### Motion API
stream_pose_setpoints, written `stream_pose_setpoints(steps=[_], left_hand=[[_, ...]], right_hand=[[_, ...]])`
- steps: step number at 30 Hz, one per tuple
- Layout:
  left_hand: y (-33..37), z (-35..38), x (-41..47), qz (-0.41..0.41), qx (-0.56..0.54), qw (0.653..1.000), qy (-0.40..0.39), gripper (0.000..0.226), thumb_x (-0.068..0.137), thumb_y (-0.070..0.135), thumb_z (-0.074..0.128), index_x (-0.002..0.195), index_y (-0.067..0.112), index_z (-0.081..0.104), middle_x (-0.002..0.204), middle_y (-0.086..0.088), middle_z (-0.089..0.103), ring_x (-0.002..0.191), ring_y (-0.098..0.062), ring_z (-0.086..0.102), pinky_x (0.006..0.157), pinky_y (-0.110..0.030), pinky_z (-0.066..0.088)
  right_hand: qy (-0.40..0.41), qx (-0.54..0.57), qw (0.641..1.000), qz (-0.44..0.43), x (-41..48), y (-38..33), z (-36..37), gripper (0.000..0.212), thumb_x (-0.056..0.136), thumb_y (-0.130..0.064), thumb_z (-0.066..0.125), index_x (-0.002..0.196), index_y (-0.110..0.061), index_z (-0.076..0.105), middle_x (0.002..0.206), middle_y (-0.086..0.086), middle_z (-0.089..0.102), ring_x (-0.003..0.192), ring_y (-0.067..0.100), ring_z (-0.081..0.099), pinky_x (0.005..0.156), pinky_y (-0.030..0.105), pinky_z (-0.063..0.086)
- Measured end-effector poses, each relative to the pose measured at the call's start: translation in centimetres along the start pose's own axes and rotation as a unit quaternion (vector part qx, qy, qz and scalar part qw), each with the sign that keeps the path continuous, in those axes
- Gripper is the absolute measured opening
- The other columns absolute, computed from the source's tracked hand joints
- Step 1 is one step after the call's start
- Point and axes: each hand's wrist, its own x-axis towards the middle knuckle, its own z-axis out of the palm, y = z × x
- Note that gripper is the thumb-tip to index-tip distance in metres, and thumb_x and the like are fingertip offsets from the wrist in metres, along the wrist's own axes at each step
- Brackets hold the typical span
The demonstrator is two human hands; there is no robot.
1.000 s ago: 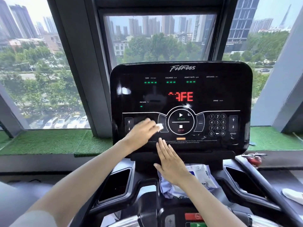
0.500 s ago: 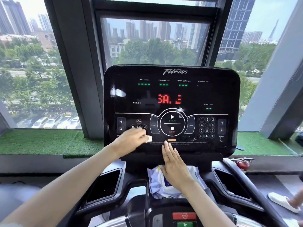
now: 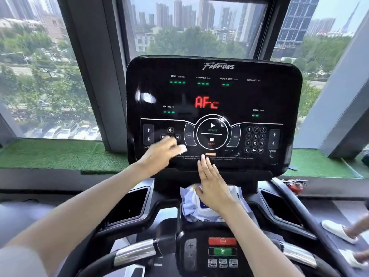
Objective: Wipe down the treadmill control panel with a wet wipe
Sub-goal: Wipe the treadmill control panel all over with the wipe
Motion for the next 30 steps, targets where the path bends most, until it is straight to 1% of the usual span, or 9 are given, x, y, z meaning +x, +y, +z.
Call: stream_pose_setpoints(steps=[3, 8, 11, 13, 18, 22, 24, 27, 30], left_hand=[[0.7, -0.6, 0.4, 0.217, 0.082, 0.971, -0.063, 0.014, 0.078, 0.000, 0.060, 0.085, 0.012, 0.059, 0.080, -0.003, 0.052, 0.073, -0.019, 0.047, 0.057, -0.030, 0.047], [-0.5, -0.2, 0.7, -0.064, -0.017, 0.996, 0.065, 0.032, 0.075, -0.010, 0.055, 0.100, 0.009, 0.062, 0.088, -0.006, 0.051, 0.080, -0.018, 0.043, 0.052, -0.032, 0.046], [1.4, 0.5, 0.4, 0.128, 0.026, 0.991, -0.036, 0.021, 0.080, -0.002, 0.047, 0.090, 0.011, 0.061, 0.082, -0.005, 0.052, 0.076, -0.019, 0.045, 0.051, -0.031, 0.046], [1.7, -0.1, 0.9, 0.208, 0.057, 0.973, -0.082, 0.017, 0.076, -0.004, 0.060, 0.086, 0.010, 0.061, 0.079, -0.005, 0.053, 0.072, -0.021, 0.050, 0.053, -0.031, 0.048], [1.0, 0.2, 2.0, -0.061, -0.044, 0.995, 0.069, 0.039, 0.075, -0.013, 0.056, 0.104, 0.012, 0.062, 0.088, -0.006, 0.051, 0.080, -0.017, 0.044, 0.051, -0.030, 0.045], [2.5, 1.5, 1.4, 0.203, 0.069, 0.975, -0.063, 0.019, 0.077, -0.004, 0.060, 0.087, 0.012, 0.062, 0.081, -0.001, 0.051, 0.076, -0.016, 0.043, 0.051, -0.027, 0.043], [2.0, 1.6, 2.1, 0.176, 0.070, 0.980, -0.058, 0.016, 0.080, -0.002, 0.056, 0.087, 0.010, 0.063, 0.081, -0.002, 0.051, 0.075, -0.017, 0.045, 0.052, -0.028, 0.043], [2.3, 2.0, 2.7, -0.024, -0.023, 0.998, 0.049, 0.037, 0.069, -0.015, 0.055, 0.096, 0.008, 0.064, 0.085, -0.004, 0.049, 0.078, -0.016, 0.040, 0.048, -0.027, 0.042], [4.1, 2.3, 2.4, 0.120, 0.027, 0.992, -0.012, 0.022, 0.075, -0.005, 0.060, 0.091, 0.011, 0.064, 0.082, -0.002, 0.052, 0.078, -0.016, 0.042, 0.053, -0.025, 0.043]], right_hand=[[-0.004, 0.003, 1.000, -0.001, 0.0, 0.0, -0.1, 0.072, 0.096, -0.033, 0.040, 0.144, -0.001, -0.002, 0.152, 0.012, -0.014, 0.140, 0.023, -0.013, 0.114, 0.034, -0.004], [0.000, 0.009, 1.000, -0.004, -0.1, 0.0, -0.2, 0.072, 0.096, -0.033, 0.040, 0.144, -0.001, -0.003, 0.153, 0.013, -0.013, 0.141, 0.024, -0.012, 0.112, 0.034, -0.008], [-0.008, 0.021, 1.000, -0.004, -0.1, 0.0, -0.2, 0.073, 0.096, -0.033, 0.038, 0.142, -0.003, -0.010, 0.152, 0.012, -0.018, 0.140, 0.024, -0.017, 0.115, 0.036, -0.006], [-0.018, 0.016, 1.000, -0.006, -0.1, 0.1, -0.5, 0.074, 0.096, -0.034, 0.036, 0.142, -0.003, -0.013, 0.150, 0.012, -0.023, 0.140, 0.023, -0.019, 0.116, 0.036, -0.006], [-0.037, 0.007, 0.999, -0.012, -1.0, 1.1, -0.9, 0.076, 0.094, -0.026, 0.040, 0.145, -0.004, -0.011, 0.149, 0.011, -0.027, 0.141, 0.023, -0.019, 0.116, 0.035, -0.006], [-0.032, 0.013, 0.999, 0.026, -1.8, 2.5, -1.5, 0.072, 0.094, -0.019, 0.038, 0.146, -0.001, -0.007, 0.152, 0.017, -0.021, 0.141, 0.026, -0.017, 0.116, 0.036, -0.004], [-0.033, 0.006, 0.999, 0.022, -2.0, 3.1, -1.9, 0.070, 0.095, -0.019, 0.036, 0.146, -0.001, -0.008, 0.152, 0.017, -0.022, 0.141, 0.026, -0.018, 0.116, 0.035, -0.005], [-0.027, 0.001, 1.000, 0.005, -1.8, 3.6, -1.9, 0.069, 0.095, -0.019, 0.036, 0.146, -0.001, -0.008, 0.152, 0.016, -0.022, 0.141, 0.025, -0.017, 0.117, 0.036, -0.004], [-0.018, -0.004, 1.000, -0.011, -1.8, 3.8, -1.3, 0.072, 0.091, -0.014, 0.038, 0.145, 0.000, -0.008, 0.152, 0.018, -0.021, 0.142, 0.027, -0.014, 0.116, 0.036, -0.003]])
